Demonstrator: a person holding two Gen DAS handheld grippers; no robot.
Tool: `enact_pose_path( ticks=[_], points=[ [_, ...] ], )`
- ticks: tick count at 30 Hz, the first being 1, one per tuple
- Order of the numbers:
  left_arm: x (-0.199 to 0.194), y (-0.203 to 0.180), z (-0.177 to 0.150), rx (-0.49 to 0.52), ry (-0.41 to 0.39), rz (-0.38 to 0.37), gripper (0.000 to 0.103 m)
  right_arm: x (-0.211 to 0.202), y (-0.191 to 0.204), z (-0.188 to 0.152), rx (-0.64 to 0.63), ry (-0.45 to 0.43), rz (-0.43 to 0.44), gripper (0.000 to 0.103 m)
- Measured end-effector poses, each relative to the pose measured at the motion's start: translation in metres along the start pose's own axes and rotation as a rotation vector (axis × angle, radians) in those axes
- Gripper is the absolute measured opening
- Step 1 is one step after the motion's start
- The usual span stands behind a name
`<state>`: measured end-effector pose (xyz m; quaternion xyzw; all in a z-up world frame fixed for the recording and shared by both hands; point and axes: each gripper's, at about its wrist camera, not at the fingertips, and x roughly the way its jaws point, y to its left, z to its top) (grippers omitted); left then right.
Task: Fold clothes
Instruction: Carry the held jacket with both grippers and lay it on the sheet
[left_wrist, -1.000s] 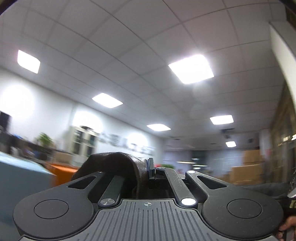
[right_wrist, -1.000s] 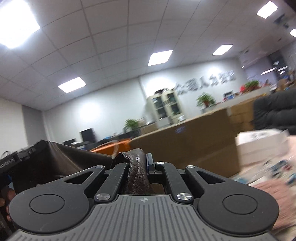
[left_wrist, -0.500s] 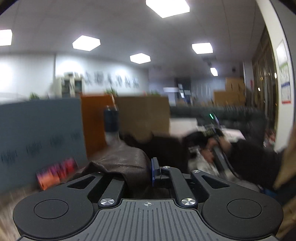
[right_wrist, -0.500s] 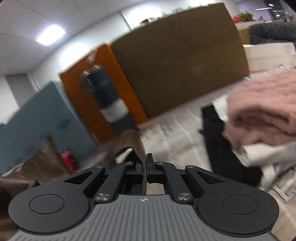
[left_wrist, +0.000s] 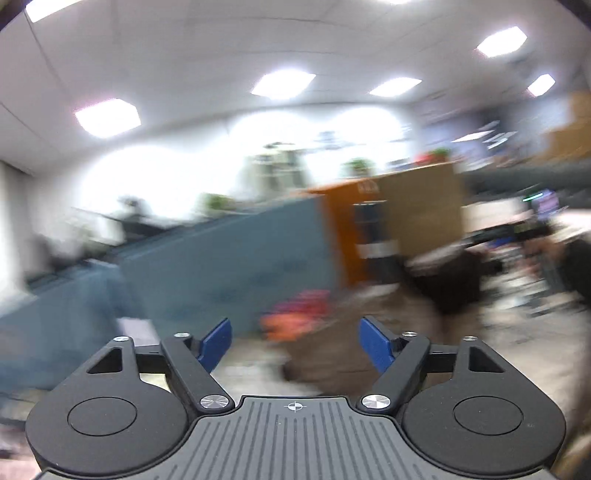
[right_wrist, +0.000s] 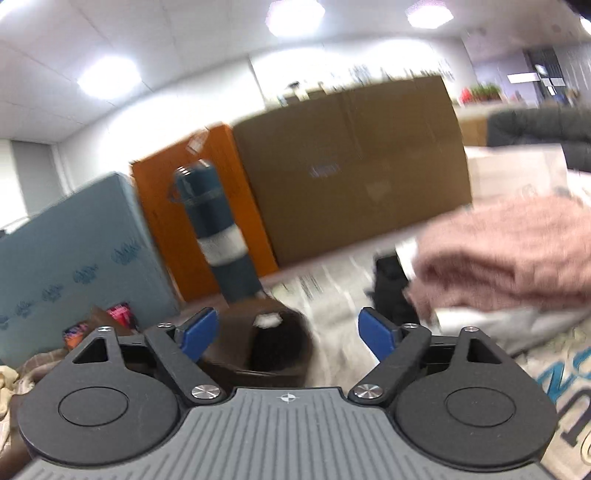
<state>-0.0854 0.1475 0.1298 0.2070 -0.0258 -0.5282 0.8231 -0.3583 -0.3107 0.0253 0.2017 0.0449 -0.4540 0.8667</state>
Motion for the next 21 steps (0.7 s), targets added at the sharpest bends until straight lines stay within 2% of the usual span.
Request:
enact_pose_path(
  ticks=[1,3,5,7,8,10,12,13,14,15,17,21],
  points=[
    [-0.012,0.006,0.007,0.028,0.001,0.088,0.085,-0.006,0.005,0.002,-0.025,-0.028,0.013,0.087],
    [-0.03,0.019,0.021,0.042,0.0,0.202,0.09,-0.015,0.016,0.004,-0.073,-0.073,0.039,0.09],
    [-0.038,0.026,0.032,0.048,-0.013,0.277,0.093,-0.02,0.025,0.008,-0.112,-0.087,0.093,0.093],
    [-0.042,0.029,0.042,0.06,-0.035,0.327,0.096,-0.023,0.033,0.01,-0.14,-0.078,0.184,0.094],
    [-0.042,0.031,0.045,0.042,-0.048,0.327,0.097,-0.024,0.037,0.01,-0.153,-0.07,0.232,0.096],
    [-0.033,0.037,0.044,-0.058,-0.059,0.251,0.099,-0.025,0.045,0.011,-0.179,-0.046,0.311,0.098],
    [-0.012,0.032,0.034,-0.073,0.003,0.189,0.099,-0.024,0.052,0.008,-0.213,-0.022,0.352,0.1],
    [-0.003,0.027,0.027,-0.028,0.045,0.18,0.099,-0.023,0.056,0.007,-0.234,-0.011,0.367,0.1],
    [0.003,0.022,0.02,0.058,0.091,0.192,0.099,-0.022,0.059,0.005,-0.258,-0.003,0.373,0.1],
    [0.008,0.021,0.015,0.129,0.142,0.227,0.099,-0.02,0.06,0.003,-0.275,0.003,0.375,0.1],
    [-0.001,0.033,0.001,0.186,0.25,0.383,0.099,-0.018,0.062,0.0,-0.31,0.015,0.38,0.1],
    [-0.048,0.069,-0.012,0.261,0.422,0.734,0.099,-0.008,0.066,-0.006,-0.33,0.032,0.379,0.1]
  ],
)
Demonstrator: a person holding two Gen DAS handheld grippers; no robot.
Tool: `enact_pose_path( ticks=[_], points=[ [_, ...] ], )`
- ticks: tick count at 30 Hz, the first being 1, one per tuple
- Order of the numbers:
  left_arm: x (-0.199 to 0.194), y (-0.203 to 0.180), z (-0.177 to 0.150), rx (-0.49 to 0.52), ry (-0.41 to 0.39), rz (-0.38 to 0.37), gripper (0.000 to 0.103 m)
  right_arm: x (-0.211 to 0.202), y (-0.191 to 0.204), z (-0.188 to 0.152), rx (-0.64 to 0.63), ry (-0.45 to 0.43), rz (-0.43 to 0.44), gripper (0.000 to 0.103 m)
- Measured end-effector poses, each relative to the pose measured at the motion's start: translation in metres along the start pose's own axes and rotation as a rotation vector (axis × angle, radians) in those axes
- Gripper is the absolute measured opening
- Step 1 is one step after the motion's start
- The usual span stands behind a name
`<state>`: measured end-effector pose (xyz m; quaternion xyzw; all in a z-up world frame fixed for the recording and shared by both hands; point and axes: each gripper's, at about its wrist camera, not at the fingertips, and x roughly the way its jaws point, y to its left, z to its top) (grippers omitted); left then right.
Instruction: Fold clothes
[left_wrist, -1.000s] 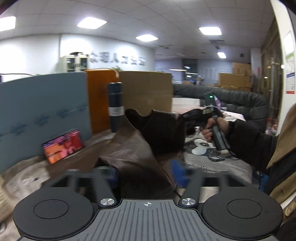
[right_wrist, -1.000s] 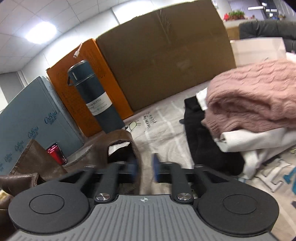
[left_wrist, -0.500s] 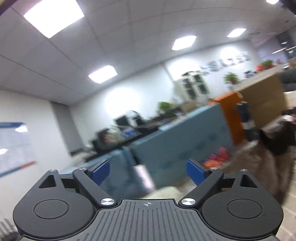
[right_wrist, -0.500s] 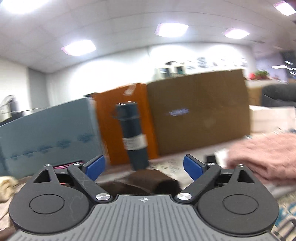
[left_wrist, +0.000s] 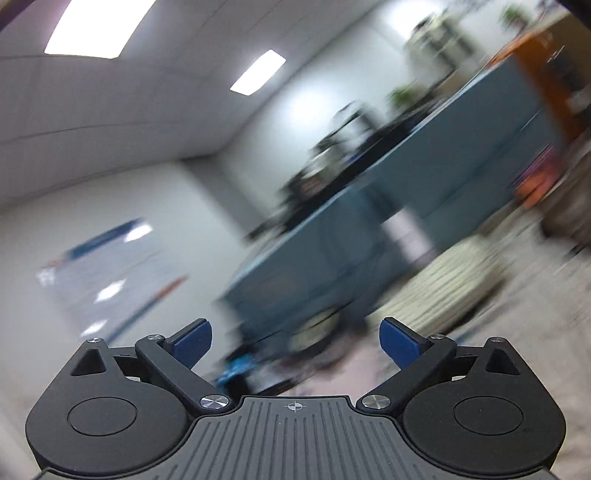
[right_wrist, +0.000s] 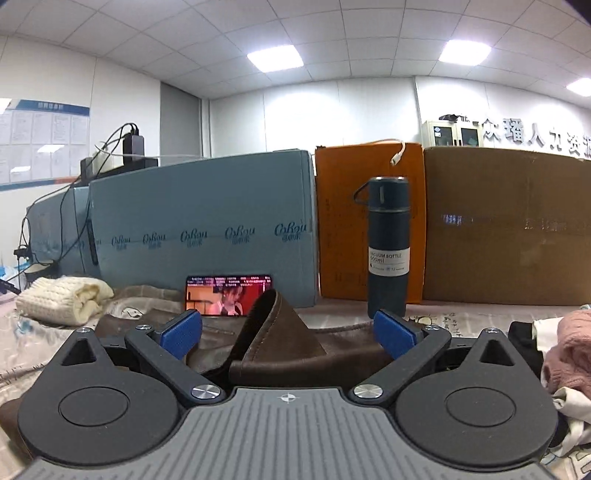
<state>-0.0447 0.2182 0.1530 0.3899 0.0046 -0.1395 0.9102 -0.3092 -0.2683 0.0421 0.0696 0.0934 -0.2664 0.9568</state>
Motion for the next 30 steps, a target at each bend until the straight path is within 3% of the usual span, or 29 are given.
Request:
enact_pose_path(
  ticks=[3,5,8,12,17,19,21,24,27,30],
  points=[
    [-0.01,0.04,-0.015,-0.052,0.092,0.12,0.099,0.012,0.005,-0.005,-0.019,0.023,0.0,0.1],
    [-0.015,0.054,-0.012,-0.152,0.064,0.104,0.1,0.017,0.007,-0.008,-0.032,0.036,-0.005,0.1],
    [-0.008,0.048,-0.011,-0.396,-0.058,-0.117,0.103,0.021,0.009,-0.011,-0.046,0.05,-0.024,0.1],
    [0.038,-0.008,-0.025,-0.676,-0.192,-0.533,0.103,0.016,0.004,-0.01,-0.036,0.054,-0.11,0.1],
    [0.11,-0.113,0.002,-0.864,-0.274,-1.0,0.103,-0.002,-0.009,-0.011,0.031,0.051,-0.228,0.1],
    [0.137,-0.151,0.024,-0.916,-0.247,-1.146,0.103,-0.008,-0.015,-0.013,0.08,0.053,-0.27,0.1],
    [0.161,-0.186,0.044,-0.95,-0.189,-1.245,0.103,-0.014,-0.019,-0.016,0.142,0.055,-0.284,0.1],
    [0.188,-0.23,0.056,-1.025,-0.035,-1.338,0.103,-0.021,-0.02,-0.018,0.192,0.047,-0.293,0.1],
    [0.208,-0.262,0.062,-1.043,0.078,-1.352,0.103,-0.023,-0.019,-0.019,0.207,0.044,-0.312,0.1],
    [0.217,-0.28,0.064,-1.055,0.124,-1.383,0.103,-0.021,-0.02,-0.02,0.22,0.054,-0.32,0.1]
  ],
)
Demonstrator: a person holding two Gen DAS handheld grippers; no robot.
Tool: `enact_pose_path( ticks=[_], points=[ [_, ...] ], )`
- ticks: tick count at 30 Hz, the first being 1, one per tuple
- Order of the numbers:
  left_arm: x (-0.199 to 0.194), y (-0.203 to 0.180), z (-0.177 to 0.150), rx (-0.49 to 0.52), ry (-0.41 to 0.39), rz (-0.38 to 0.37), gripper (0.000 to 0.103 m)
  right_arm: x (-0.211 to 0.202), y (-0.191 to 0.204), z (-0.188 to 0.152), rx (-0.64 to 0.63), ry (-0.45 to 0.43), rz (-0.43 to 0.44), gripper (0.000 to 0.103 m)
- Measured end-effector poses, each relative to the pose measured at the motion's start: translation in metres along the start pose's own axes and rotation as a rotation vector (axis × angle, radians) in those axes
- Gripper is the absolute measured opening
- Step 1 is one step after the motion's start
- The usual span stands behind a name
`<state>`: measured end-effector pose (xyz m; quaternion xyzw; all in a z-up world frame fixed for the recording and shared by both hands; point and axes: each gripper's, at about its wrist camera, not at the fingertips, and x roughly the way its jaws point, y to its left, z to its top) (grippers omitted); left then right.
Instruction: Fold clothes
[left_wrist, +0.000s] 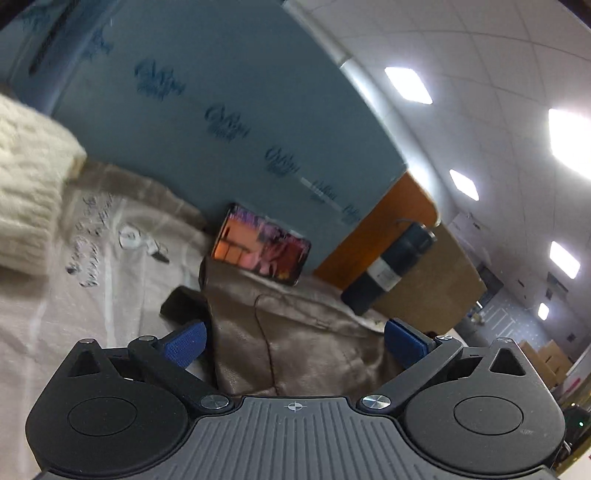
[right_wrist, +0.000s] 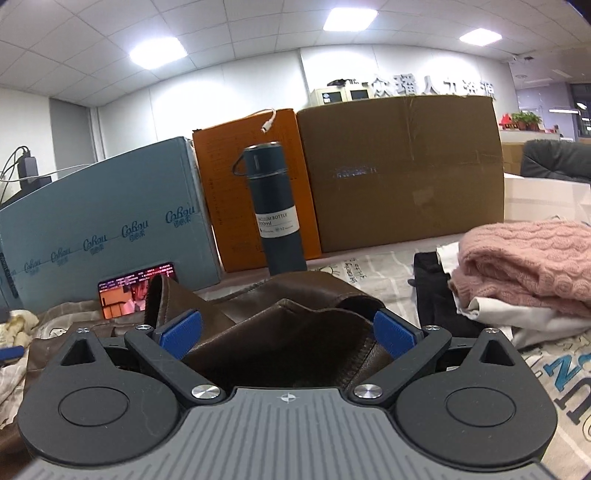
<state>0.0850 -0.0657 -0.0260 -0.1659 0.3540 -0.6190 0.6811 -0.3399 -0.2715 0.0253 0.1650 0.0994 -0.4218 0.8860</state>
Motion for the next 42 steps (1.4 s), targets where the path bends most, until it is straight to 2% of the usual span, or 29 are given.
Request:
enact_pose_path(
  ticks=[3,5,7,9,13,17,21,23,25,26,27,28,30,32,35,36,38,39,40,41,42],
  points=[
    [0.002,0.004,-0.005,-0.036,0.007,-0.125,0.103,0.002,0.003,-0.001,-0.012,0.018,-0.011,0.1],
    [0.002,0.006,-0.005,-0.041,0.01,-0.195,0.103,-0.002,0.004,-0.001,-0.011,0.019,0.039,0.1],
    [0.001,0.006,-0.005,-0.046,0.012,-0.227,0.103,-0.007,0.014,0.0,-0.038,0.001,0.079,0.1],
    [0.004,0.007,-0.006,-0.051,0.015,-0.225,0.103,-0.011,0.029,0.0,-0.09,-0.02,0.098,0.1],
    [0.005,0.006,-0.011,-0.066,0.04,-0.233,0.103,-0.005,0.071,-0.008,-0.279,-0.042,0.059,0.101],
    [0.009,0.004,-0.015,-0.047,0.062,-0.242,0.103,0.022,0.097,-0.019,-0.394,0.016,-0.052,0.101],
    [0.015,-0.005,-0.021,0.022,0.082,-0.193,0.102,0.042,0.102,-0.026,-0.426,0.041,-0.163,0.1],
    [0.017,-0.01,-0.026,0.077,0.078,-0.16,0.095,0.047,0.098,-0.027,-0.415,0.045,-0.202,0.1],
    [0.019,-0.016,-0.03,0.128,0.075,-0.129,0.077,0.05,0.092,-0.027,-0.394,0.039,-0.236,0.1],
    [0.02,-0.017,-0.032,0.142,0.077,-0.114,0.072,0.051,0.089,-0.027,-0.387,0.038,-0.251,0.1],
    [0.021,-0.018,-0.033,0.154,0.079,-0.103,0.063,0.051,0.087,-0.027,-0.385,0.042,-0.258,0.1],
    [0.022,-0.019,-0.033,0.164,0.08,-0.094,0.049,0.052,0.084,-0.028,-0.38,0.048,-0.255,0.1],
    [0.021,-0.019,-0.034,0.169,0.081,-0.092,0.039,0.05,0.08,-0.028,-0.368,0.043,-0.267,0.098],
    [0.022,-0.018,-0.034,0.169,0.091,-0.101,0.039,0.048,0.075,-0.026,-0.353,0.027,-0.291,0.098],
    [0.026,-0.018,-0.036,0.166,0.128,-0.113,0.039,0.044,0.067,-0.029,-0.34,0.049,-0.289,0.096],
    [0.028,-0.019,-0.037,0.171,0.142,-0.113,0.042,0.043,0.066,-0.031,-0.343,0.055,-0.287,0.095],
    [0.032,-0.022,-0.04,0.193,0.171,-0.104,0.044,0.042,0.066,-0.036,-0.363,0.059,-0.283,0.087],
    [0.033,-0.023,-0.041,0.202,0.178,-0.1,0.041,0.042,0.066,-0.038,-0.373,0.06,-0.28,0.084],
    [0.033,-0.024,-0.042,0.213,0.175,-0.1,0.038,0.042,0.066,-0.039,-0.38,0.06,-0.279,0.071],
    [0.031,-0.026,-0.042,0.224,0.167,-0.102,0.031,0.042,0.065,-0.039,-0.384,0.055,-0.28,0.052],
    [0.029,-0.028,-0.043,0.241,0.156,-0.103,0.014,0.041,0.065,-0.039,-0.388,0.046,-0.281,0.043]
  ],
)
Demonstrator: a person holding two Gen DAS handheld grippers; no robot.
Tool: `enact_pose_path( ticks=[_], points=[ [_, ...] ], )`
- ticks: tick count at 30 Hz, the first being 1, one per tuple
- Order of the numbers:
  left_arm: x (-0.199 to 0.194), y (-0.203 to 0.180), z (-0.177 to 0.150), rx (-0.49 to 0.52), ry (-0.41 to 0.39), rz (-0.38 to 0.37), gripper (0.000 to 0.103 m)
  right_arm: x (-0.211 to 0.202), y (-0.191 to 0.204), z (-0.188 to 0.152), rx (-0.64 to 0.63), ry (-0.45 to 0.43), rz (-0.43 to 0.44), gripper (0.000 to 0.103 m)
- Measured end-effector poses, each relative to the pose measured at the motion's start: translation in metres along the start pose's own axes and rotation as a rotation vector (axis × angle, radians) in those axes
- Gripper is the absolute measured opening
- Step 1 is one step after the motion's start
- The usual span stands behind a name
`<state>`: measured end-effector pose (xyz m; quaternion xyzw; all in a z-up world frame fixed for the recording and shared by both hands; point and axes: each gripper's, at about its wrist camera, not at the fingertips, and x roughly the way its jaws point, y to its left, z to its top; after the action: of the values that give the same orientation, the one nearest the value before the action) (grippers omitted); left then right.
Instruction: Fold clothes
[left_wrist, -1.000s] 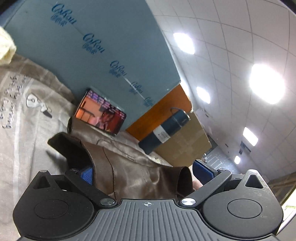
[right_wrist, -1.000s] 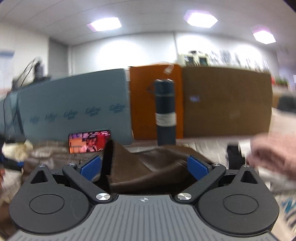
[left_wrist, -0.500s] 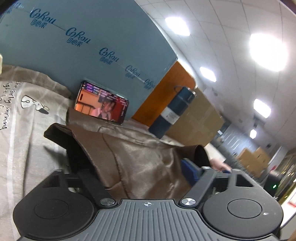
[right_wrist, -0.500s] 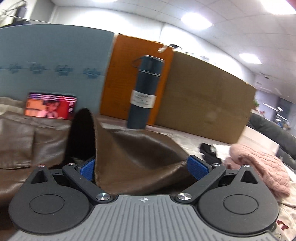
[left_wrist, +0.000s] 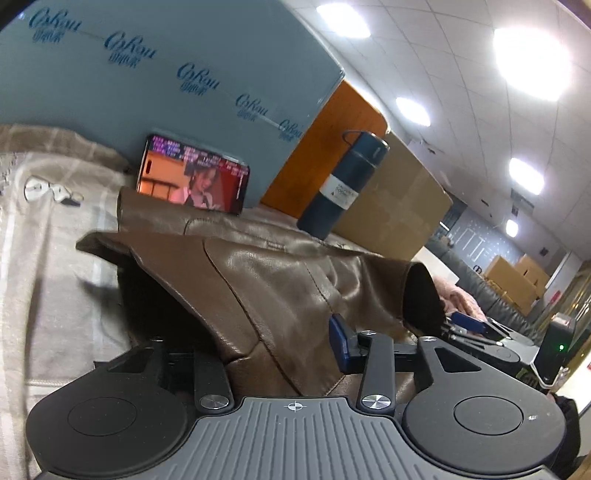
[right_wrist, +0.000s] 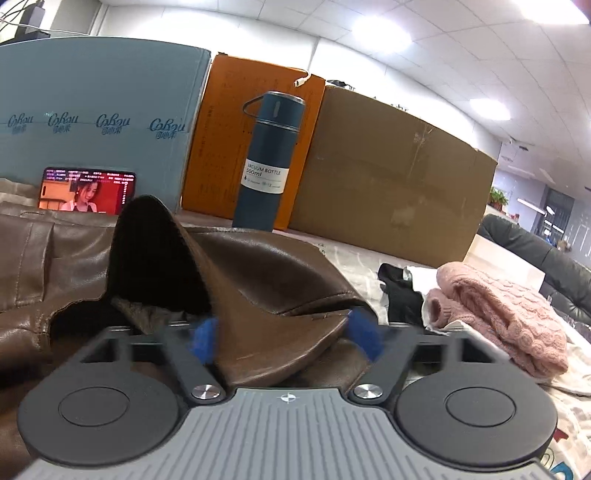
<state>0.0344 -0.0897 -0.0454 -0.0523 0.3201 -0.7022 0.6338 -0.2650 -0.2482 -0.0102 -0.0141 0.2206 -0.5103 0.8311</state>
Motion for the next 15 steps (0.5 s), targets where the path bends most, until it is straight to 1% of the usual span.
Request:
enact_pose_path(
  ticks=[1,2,4,7,9,11,13,15],
  points=[
    [-0.002,-0.004,0.0,0.024,-0.015,0.002,0.008,-0.002,-0.001,0.0,-0.005,-0.013,-0.003,0.03],
    [-0.006,-0.008,-0.001,0.044,-0.035,-0.005,0.008,-0.004,-0.002,0.0,-0.009,-0.025,-0.005,0.02],
    [-0.017,-0.014,-0.001,0.063,-0.095,-0.055,0.007,-0.011,-0.006,0.001,-0.017,-0.06,-0.02,0.011],
    [-0.038,-0.022,0.0,0.07,-0.203,-0.166,0.007,-0.028,-0.022,0.003,0.013,-0.123,-0.051,0.006],
    [-0.051,-0.03,0.001,0.073,-0.257,-0.232,0.007,-0.043,-0.037,0.004,0.045,-0.168,-0.075,0.006],
    [-0.063,-0.041,0.001,0.075,-0.29,-0.296,0.007,-0.06,-0.054,0.004,0.074,-0.212,-0.079,0.005],
    [-0.076,-0.055,-0.002,0.094,-0.306,-0.371,0.007,-0.079,-0.071,0.002,0.094,-0.255,-0.078,0.005],
    [-0.09,-0.07,-0.011,0.129,-0.309,-0.438,0.007,-0.099,-0.09,-0.006,0.083,-0.297,-0.051,0.005]
  ],
)
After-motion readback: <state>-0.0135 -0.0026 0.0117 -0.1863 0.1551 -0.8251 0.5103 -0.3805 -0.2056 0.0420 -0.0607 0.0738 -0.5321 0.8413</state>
